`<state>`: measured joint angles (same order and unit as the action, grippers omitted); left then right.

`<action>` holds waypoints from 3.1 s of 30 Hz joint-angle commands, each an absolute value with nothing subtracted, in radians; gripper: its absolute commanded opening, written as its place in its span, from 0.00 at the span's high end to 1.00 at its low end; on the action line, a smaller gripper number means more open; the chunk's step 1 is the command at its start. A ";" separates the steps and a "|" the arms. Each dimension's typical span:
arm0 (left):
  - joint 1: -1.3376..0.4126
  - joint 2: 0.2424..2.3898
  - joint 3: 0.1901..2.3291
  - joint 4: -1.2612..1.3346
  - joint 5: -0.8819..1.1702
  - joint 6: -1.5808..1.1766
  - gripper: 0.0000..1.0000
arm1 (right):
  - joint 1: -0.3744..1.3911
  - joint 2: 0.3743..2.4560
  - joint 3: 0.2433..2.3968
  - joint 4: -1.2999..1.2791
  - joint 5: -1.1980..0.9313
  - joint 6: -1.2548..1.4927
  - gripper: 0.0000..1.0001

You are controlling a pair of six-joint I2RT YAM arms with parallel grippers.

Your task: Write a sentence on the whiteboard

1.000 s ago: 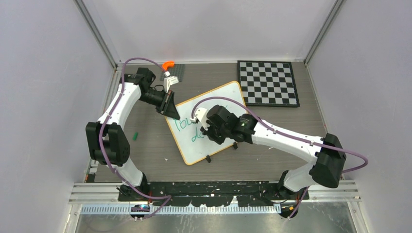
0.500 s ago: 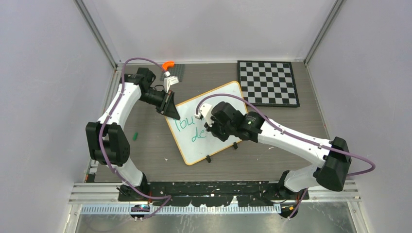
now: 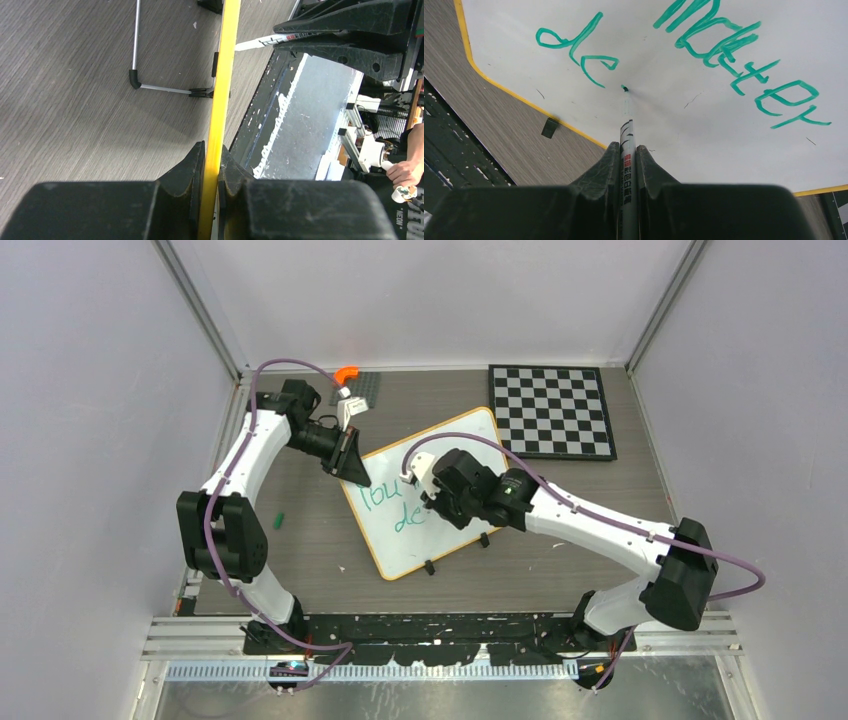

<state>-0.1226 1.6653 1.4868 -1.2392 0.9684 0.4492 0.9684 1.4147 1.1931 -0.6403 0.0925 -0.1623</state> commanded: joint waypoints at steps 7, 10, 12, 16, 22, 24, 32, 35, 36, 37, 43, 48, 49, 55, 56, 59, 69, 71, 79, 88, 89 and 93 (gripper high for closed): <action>-0.123 1.670 1.494 -1.219 0.925 0.430 1.00 | 0.926 1.388 1.257 -0.633 0.129 -0.185 1.00; -0.123 1.668 1.494 -1.218 0.924 0.432 1.00 | 0.926 1.406 1.279 -0.630 0.112 -0.174 1.00; -0.123 1.665 1.492 -1.217 0.923 0.432 1.00 | 0.926 1.419 1.286 -0.626 0.101 -0.170 1.00; -0.123 1.662 1.489 -1.218 0.920 0.435 1.00 | 0.931 1.437 1.292 -0.622 0.079 -0.160 1.00; -0.124 1.664 1.490 -1.218 0.920 0.435 1.00 | 0.957 1.446 1.265 -0.621 0.071 -0.153 1.00; -0.123 1.664 1.489 -1.218 0.919 0.434 1.00 | 0.960 1.442 1.247 -0.621 0.070 -0.153 1.00; -0.123 1.666 1.488 -1.215 0.921 0.436 1.00 | 0.960 1.404 1.198 -0.640 0.091 -0.160 1.00; -0.123 1.667 1.488 -1.215 0.920 0.435 1.00 | 0.960 1.391 1.193 -0.647 0.105 -0.168 1.00; -0.123 1.669 1.489 -1.215 0.922 0.435 1.00 | 0.959 1.389 1.195 -0.652 0.110 -0.171 1.00; -0.123 1.667 1.489 -1.216 0.923 0.434 1.00 | 0.956 1.383 1.198 -0.657 0.115 -0.176 1.00; -0.124 1.666 1.492 -1.218 0.923 0.435 1.00 | 0.952 1.360 1.235 -0.680 0.118 -0.188 1.00; -0.124 1.666 1.492 -1.218 0.923 0.435 1.00 | 0.951 1.367 1.250 -0.675 0.128 -0.193 1.00; -0.125 1.667 1.492 -1.219 0.923 0.434 1.00 | 0.950 1.371 1.250 -0.670 0.130 -0.194 1.00; -0.124 1.667 1.493 -1.218 0.920 0.438 1.00 | 0.938 1.397 1.246 -0.655 0.136 -0.208 1.00; -0.124 1.668 1.493 -1.218 0.920 0.438 1.00 | 0.931 1.399 1.245 -0.655 0.137 -0.210 1.00; -0.125 1.670 1.494 -1.219 0.920 0.437 1.00 | 0.904 1.396 1.250 -0.655 0.143 -0.215 1.00; -0.125 1.678 1.499 -1.218 0.922 0.436 1.00 | 0.873 1.388 1.291 -0.662 0.124 -0.215 1.00; -0.124 1.678 1.497 -1.219 0.920 0.437 1.00 | 0.873 1.392 1.287 -0.664 0.118 -0.212 1.00; -0.124 1.675 1.493 -1.218 0.920 0.437 1.00 | 0.875 1.378 1.205 -0.671 0.081 -0.181 1.00; -0.124 1.677 1.492 -1.214 0.927 0.437 1.00 | 0.910 1.377 1.129 -0.664 0.053 -0.153 1.00; -0.125 1.678 1.491 -1.215 0.927 0.438 1.00 | 0.918 1.382 1.126 -0.657 0.048 -0.149 1.00; -0.124 1.681 1.494 -1.216 0.924 0.437 1.00 | 0.948 1.415 1.152 -0.654 0.026 -0.143 1.00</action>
<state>-0.1234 1.6657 1.4868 -1.2404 0.9691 0.4519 0.9245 1.3930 1.1267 -0.7063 0.0494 -0.1623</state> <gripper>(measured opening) 0.121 0.173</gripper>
